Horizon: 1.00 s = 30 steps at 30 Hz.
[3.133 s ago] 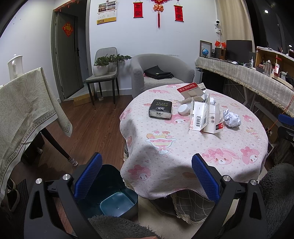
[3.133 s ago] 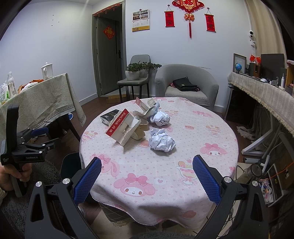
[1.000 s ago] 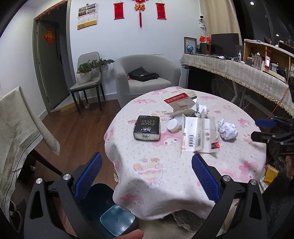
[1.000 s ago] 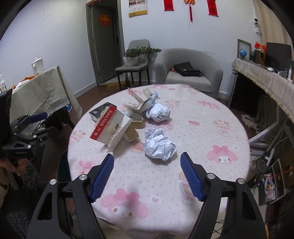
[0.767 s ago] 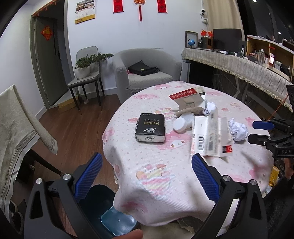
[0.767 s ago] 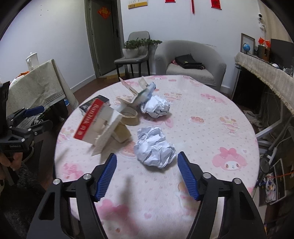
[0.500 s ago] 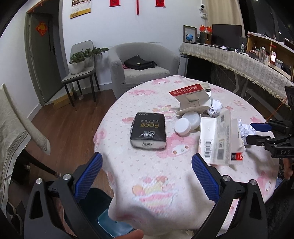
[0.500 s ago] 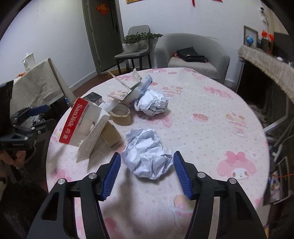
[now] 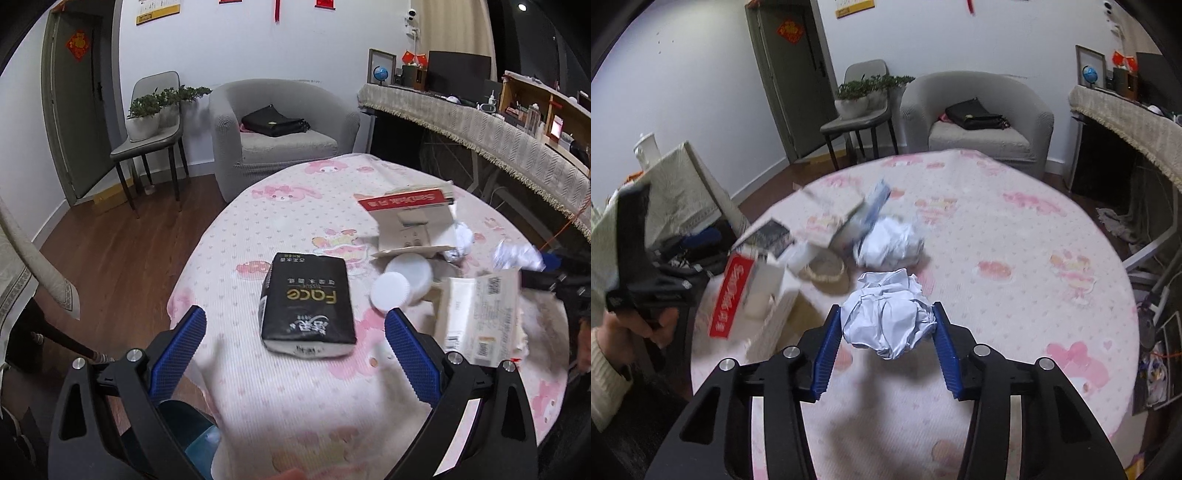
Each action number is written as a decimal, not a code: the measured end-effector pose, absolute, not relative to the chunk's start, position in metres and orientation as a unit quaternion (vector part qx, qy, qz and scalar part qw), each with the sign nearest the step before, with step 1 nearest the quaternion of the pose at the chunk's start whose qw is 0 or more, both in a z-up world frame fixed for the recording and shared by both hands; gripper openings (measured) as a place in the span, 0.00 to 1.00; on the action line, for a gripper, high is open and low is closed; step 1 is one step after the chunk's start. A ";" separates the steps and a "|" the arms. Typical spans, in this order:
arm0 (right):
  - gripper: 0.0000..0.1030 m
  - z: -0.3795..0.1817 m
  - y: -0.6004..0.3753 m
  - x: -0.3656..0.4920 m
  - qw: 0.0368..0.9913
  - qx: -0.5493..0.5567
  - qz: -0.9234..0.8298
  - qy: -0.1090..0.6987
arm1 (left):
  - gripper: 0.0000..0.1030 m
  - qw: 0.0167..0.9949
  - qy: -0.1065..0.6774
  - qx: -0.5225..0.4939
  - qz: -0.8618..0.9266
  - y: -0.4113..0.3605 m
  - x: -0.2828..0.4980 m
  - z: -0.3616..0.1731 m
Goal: Collect trash
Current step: 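Grasp the crumpled white paper ball with the right tool while the left tool grasps the black tissue pack, then carry both items over the teal bin and open both tools to drop them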
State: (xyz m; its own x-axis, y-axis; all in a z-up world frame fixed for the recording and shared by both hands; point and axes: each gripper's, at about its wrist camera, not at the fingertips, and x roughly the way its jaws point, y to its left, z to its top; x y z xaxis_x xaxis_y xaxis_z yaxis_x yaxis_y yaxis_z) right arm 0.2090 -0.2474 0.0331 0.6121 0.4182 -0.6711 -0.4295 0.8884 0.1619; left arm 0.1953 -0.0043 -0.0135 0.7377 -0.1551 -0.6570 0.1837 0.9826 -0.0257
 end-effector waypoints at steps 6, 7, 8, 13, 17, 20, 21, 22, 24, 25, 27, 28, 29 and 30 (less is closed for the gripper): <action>0.48 0.051 -0.231 0.226 0.901 -0.002 0.249 0.355 | 0.96 0.923 0.373 0.017 -0.089 -0.005 0.211 -0.027; 0.48 0.053 -0.227 0.229 0.902 -0.003 0.251 0.352 | 0.96 0.923 0.374 0.021 -0.088 -0.007 0.212 -0.029; 0.48 0.053 -0.224 0.231 0.901 -0.003 0.252 0.352 | 0.95 0.922 0.376 0.022 -0.088 -0.008 0.213 -0.030; 0.48 0.060 -0.200 0.229 0.902 -0.015 0.264 0.343 | 0.72 0.921 0.380 0.029 -0.081 -0.009 0.219 -0.033; 0.48 0.076 -0.189 0.221 0.905 -0.011 0.277 0.323 | 0.56 0.921 0.379 0.030 -0.086 -0.009 0.218 -0.031; 0.48 0.084 -0.179 0.216 0.906 -0.011 0.286 0.312 | 0.55 0.922 0.376 0.027 -0.081 -0.003 0.213 -0.028; 0.48 0.086 -0.175 0.216 0.906 -0.011 0.287 0.311 | 0.55 0.924 0.374 0.025 -0.080 0.000 0.211 -0.026; 0.48 0.087 -0.171 0.215 0.906 -0.011 0.289 0.308 | 0.54 0.924 0.374 0.022 -0.079 0.003 0.209 -0.026; 0.48 0.091 -0.162 0.213 0.906 -0.010 0.293 0.306 | 0.54 0.926 0.370 0.005 -0.076 0.014 0.206 -0.023; 0.48 0.093 -0.157 0.212 0.906 -0.011 0.297 0.303 | 0.54 0.927 0.368 -0.002 -0.076 0.017 0.204 -0.021; 0.48 0.096 -0.148 0.208 0.905 -0.013 0.303 0.299 | 0.53 0.930 0.360 -0.012 -0.076 0.024 0.200 -0.015; 0.48 0.098 -0.142 0.207 0.904 -0.014 0.307 0.298 | 0.53 0.931 0.356 -0.015 -0.077 0.026 0.198 -0.012; 0.48 0.098 -0.137 0.206 0.903 -0.017 0.310 0.296 | 0.53 0.933 0.351 -0.017 -0.078 0.028 0.196 -0.008; 0.48 0.098 -0.132 0.205 0.903 -0.019 0.313 0.295 | 0.53 0.935 0.346 -0.018 -0.078 0.031 0.192 -0.006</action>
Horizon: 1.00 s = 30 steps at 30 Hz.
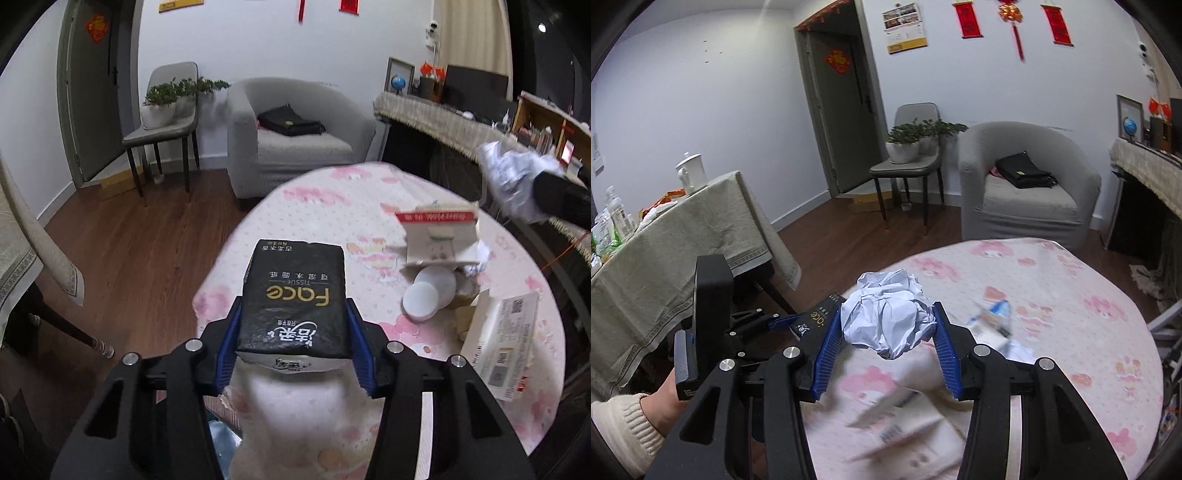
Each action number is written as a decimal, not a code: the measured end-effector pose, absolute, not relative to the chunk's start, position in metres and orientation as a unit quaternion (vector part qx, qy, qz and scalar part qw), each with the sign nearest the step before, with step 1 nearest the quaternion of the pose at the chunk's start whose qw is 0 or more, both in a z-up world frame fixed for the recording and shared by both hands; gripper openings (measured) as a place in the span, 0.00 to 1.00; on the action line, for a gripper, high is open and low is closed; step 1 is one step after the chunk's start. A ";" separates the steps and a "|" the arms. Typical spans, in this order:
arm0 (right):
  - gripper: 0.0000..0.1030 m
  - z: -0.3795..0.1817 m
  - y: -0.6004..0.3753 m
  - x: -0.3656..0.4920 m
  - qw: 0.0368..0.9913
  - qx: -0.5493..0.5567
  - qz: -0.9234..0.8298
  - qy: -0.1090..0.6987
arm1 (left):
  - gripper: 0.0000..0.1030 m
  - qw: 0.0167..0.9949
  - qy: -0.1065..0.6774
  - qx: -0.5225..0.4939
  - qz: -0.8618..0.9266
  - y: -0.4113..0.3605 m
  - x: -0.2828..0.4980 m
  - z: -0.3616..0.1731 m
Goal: Collect trash
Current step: 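Carry both items over the teal bin and open both tools to drop them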
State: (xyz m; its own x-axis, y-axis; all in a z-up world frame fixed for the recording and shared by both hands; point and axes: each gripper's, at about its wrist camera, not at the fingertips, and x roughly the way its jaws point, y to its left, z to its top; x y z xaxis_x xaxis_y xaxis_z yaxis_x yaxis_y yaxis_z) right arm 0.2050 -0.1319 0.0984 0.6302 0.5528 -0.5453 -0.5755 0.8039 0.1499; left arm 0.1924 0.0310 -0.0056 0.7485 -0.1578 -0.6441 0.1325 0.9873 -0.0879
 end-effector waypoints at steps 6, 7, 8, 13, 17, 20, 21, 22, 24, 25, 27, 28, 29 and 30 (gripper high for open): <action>0.48 0.098 -0.098 0.201 0.897 -0.034 0.329 0.293 | 0.53 0.940 0.337 -0.034 -0.050 0.063 0.177 0.002; 0.48 0.097 -0.092 0.200 0.896 -0.038 0.332 0.293 | 0.53 0.939 0.338 -0.037 -0.045 0.069 0.174 0.002; 0.48 0.096 -0.086 0.199 0.895 -0.040 0.335 0.293 | 0.53 0.939 0.338 -0.039 -0.041 0.074 0.171 0.003; 0.48 0.091 -0.058 0.195 0.885 -0.049 0.355 0.296 | 0.53 0.938 0.343 -0.054 -0.016 0.106 0.156 -0.004; 0.48 0.085 -0.033 0.190 0.876 -0.056 0.372 0.303 | 0.53 0.929 0.363 -0.068 0.004 0.131 0.145 -0.020; 0.48 0.079 -0.013 0.188 0.868 -0.064 0.383 0.309 | 0.53 0.921 0.382 -0.071 0.016 0.144 0.138 -0.033; 0.48 0.077 -0.007 0.187 0.865 -0.067 0.386 0.312 | 0.53 0.920 0.386 -0.073 0.018 0.148 0.135 -0.037; 0.48 0.074 0.001 0.186 0.862 -0.070 0.390 0.315 | 0.53 0.915 0.396 -0.074 0.023 0.154 0.133 -0.043; 0.48 0.069 0.012 0.184 0.856 -0.073 0.396 0.323 | 0.53 0.906 0.415 -0.079 0.033 0.164 0.128 -0.056; 0.48 0.066 0.018 0.183 0.854 -0.077 0.398 0.326 | 0.53 0.903 0.421 -0.081 0.035 0.167 0.126 -0.060; 0.48 0.060 0.028 0.183 0.849 -0.079 0.402 0.333 | 0.53 0.894 0.439 -0.085 0.039 0.177 0.123 -0.073; 0.48 0.057 0.035 0.183 0.847 -0.080 0.403 0.338 | 0.53 0.890 0.446 -0.089 0.039 0.180 0.121 -0.078; 0.48 0.054 0.039 0.183 0.845 -0.081 0.404 0.341 | 0.53 0.886 0.452 -0.092 0.039 0.184 0.119 -0.083; 0.48 0.051 0.044 0.183 0.842 -0.082 0.407 0.345 | 0.53 0.882 0.460 -0.096 0.041 0.189 0.117 -0.089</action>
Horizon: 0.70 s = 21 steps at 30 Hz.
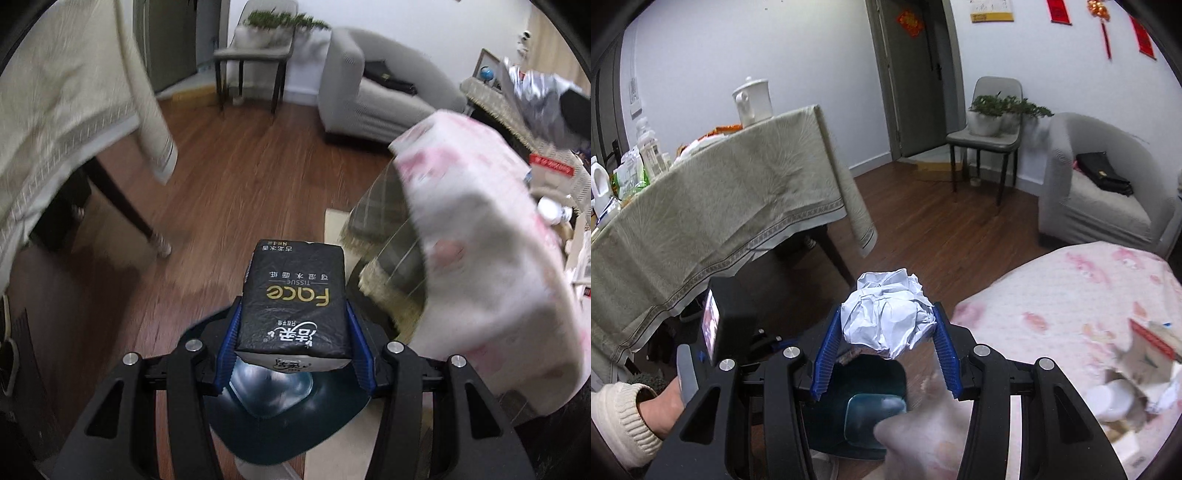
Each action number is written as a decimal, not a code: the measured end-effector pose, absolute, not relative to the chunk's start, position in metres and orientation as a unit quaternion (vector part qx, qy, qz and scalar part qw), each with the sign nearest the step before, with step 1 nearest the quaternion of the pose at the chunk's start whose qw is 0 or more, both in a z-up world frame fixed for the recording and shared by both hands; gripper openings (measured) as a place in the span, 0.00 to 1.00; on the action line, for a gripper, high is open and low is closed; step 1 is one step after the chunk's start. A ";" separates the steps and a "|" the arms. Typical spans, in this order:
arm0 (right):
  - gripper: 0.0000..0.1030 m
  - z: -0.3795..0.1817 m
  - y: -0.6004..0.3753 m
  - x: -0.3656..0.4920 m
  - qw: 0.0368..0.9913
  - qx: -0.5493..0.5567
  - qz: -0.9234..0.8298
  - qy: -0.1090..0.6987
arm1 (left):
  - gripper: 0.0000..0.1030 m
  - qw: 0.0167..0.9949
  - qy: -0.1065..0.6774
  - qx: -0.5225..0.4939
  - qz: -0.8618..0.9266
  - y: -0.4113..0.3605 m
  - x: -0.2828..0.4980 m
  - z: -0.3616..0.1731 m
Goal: Collect trash
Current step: 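Carry both items over the teal bin and open both tools to drop them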
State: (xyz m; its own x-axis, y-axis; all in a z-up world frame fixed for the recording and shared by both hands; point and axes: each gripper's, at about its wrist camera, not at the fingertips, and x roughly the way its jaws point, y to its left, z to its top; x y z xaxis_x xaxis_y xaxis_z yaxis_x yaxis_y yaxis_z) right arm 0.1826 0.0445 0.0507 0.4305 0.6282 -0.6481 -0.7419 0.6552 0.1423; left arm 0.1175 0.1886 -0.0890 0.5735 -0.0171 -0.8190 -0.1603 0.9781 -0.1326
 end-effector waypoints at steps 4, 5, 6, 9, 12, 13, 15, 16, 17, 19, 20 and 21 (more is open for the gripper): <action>0.48 0.037 0.068 0.182 0.832 -0.091 0.412 0.360 | 0.54 0.862 0.494 -0.106 0.045 0.202 0.110 -0.111; 0.48 0.034 0.071 0.183 0.830 -0.093 0.412 0.364 | 0.54 0.856 0.503 -0.108 0.042 0.205 0.108 -0.117; 0.48 0.030 0.076 0.183 0.827 -0.094 0.413 0.369 | 0.54 0.854 0.508 -0.108 0.040 0.207 0.107 -0.121; 0.48 0.017 0.090 0.184 0.819 -0.102 0.412 0.385 | 0.62 0.844 0.524 -0.106 0.034 0.214 0.104 -0.134; 0.48 0.003 0.102 0.185 0.810 -0.108 0.412 0.403 | 0.69 0.842 0.527 -0.106 0.034 0.219 0.098 -0.140; 0.48 -0.002 0.106 0.185 0.807 -0.112 0.412 0.408 | 0.69 0.843 0.526 -0.108 0.033 0.222 0.097 -0.140; 0.48 -0.009 0.113 0.184 0.802 -0.118 0.412 0.416 | 0.69 0.847 0.520 -0.106 0.036 0.226 0.094 -0.136; 0.48 -0.013 0.115 0.184 0.800 -0.120 0.412 0.419 | 0.69 0.849 0.516 -0.107 0.040 0.230 0.091 -0.133; 0.48 -0.018 0.119 0.183 0.796 -0.124 0.412 0.425 | 0.69 0.852 0.511 -0.111 0.042 0.233 0.091 -0.130; 0.48 -0.026 0.124 0.183 0.792 -0.129 0.412 0.433 | 0.69 0.858 0.497 -0.121 0.045 0.241 0.086 -0.122; 0.47 -0.031 0.127 0.182 0.788 -0.132 0.411 0.438 | 0.69 0.861 0.491 -0.123 0.048 0.243 0.084 -0.117; 0.48 -0.036 0.131 0.181 0.785 -0.136 0.410 0.443 | 0.69 0.864 0.485 -0.123 0.052 0.245 0.082 -0.112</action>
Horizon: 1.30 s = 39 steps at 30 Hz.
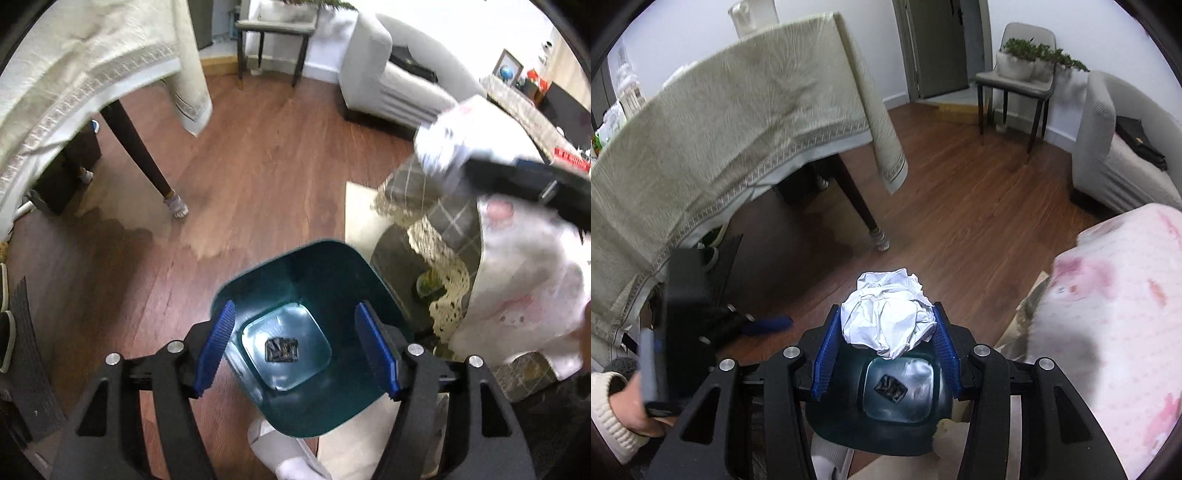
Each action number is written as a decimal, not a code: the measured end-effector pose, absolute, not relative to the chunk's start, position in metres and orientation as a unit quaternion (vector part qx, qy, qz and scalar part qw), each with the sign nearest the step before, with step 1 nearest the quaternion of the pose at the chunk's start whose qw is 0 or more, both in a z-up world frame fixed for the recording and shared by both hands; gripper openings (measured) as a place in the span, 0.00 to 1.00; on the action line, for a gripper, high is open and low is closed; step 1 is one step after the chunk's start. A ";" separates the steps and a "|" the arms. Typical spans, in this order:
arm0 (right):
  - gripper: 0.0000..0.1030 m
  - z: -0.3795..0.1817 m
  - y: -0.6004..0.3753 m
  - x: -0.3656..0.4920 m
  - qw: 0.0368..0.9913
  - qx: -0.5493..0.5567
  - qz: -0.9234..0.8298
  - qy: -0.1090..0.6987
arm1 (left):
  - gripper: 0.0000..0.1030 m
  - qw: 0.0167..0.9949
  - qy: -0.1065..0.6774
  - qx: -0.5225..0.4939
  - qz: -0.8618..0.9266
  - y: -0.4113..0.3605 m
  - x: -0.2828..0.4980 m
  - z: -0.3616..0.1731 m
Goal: Collect trash
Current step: 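Carry both items over the teal bin and open both tools to drop them, then move both tools back over the table toward the remaining trash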
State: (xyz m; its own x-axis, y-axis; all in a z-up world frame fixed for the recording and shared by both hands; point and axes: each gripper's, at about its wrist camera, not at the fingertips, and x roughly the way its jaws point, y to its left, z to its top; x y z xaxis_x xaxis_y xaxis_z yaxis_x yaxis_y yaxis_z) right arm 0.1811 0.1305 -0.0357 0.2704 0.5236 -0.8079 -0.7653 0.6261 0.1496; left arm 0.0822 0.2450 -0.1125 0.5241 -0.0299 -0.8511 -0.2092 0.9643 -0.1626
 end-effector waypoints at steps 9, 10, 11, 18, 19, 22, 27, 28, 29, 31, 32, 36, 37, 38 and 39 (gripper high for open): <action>0.48 -0.081 0.146 0.178 0.764 -0.158 0.398 0.483 | 0.60 0.887 0.435 -0.126 0.092 0.275 0.060 -0.075; 0.48 -0.089 0.148 0.178 0.758 -0.164 0.395 0.492 | 0.60 0.888 0.431 -0.129 0.093 0.276 0.059 -0.073; 0.48 -0.095 0.149 0.177 0.754 -0.169 0.393 0.498 | 0.59 0.888 0.429 -0.132 0.094 0.278 0.057 -0.071; 0.52 -0.125 0.159 0.168 0.730 -0.202 0.388 0.525 | 0.58 0.895 0.410 -0.151 0.091 0.283 0.056 -0.054; 0.53 -0.127 0.159 0.167 0.729 -0.209 0.386 0.525 | 0.58 0.896 0.407 -0.152 0.090 0.284 0.055 -0.052; 0.57 -0.129 0.158 0.166 0.729 -0.217 0.381 0.525 | 0.59 0.900 0.397 -0.155 0.088 0.282 0.055 -0.045; 0.58 -0.127 0.154 0.168 0.729 -0.216 0.379 0.528 | 0.60 0.906 0.385 -0.155 0.085 0.282 0.055 -0.035; 0.58 -0.127 0.153 0.167 0.729 -0.215 0.379 0.528 | 0.60 0.907 0.382 -0.155 0.086 0.281 0.055 -0.031; 0.58 -0.126 0.153 0.169 0.728 -0.215 0.380 0.528 | 0.60 0.908 0.379 -0.156 0.085 0.281 0.055 -0.029; 0.58 -0.124 0.150 0.169 0.728 -0.212 0.384 0.528 | 0.60 0.911 0.370 -0.159 0.083 0.280 0.055 -0.022; 0.58 -0.121 0.148 0.169 0.727 -0.207 0.387 0.528 | 0.61 0.913 0.367 -0.159 0.083 0.279 0.055 -0.020; 0.58 -0.112 0.142 0.167 0.727 -0.191 0.399 0.525 | 0.61 0.916 0.359 -0.159 0.079 0.273 0.057 -0.009; 0.58 -0.108 0.140 0.166 0.727 -0.186 0.403 0.524 | 0.61 0.918 0.356 -0.157 0.077 0.270 0.058 -0.006; 0.58 -0.106 0.139 0.166 0.727 -0.183 0.405 0.523 | 0.62 0.919 0.354 -0.155 0.075 0.267 0.059 -0.003; 0.58 -0.101 0.137 0.164 0.728 -0.178 0.410 0.520 | 0.64 0.922 0.349 -0.151 0.073 0.263 0.060 0.002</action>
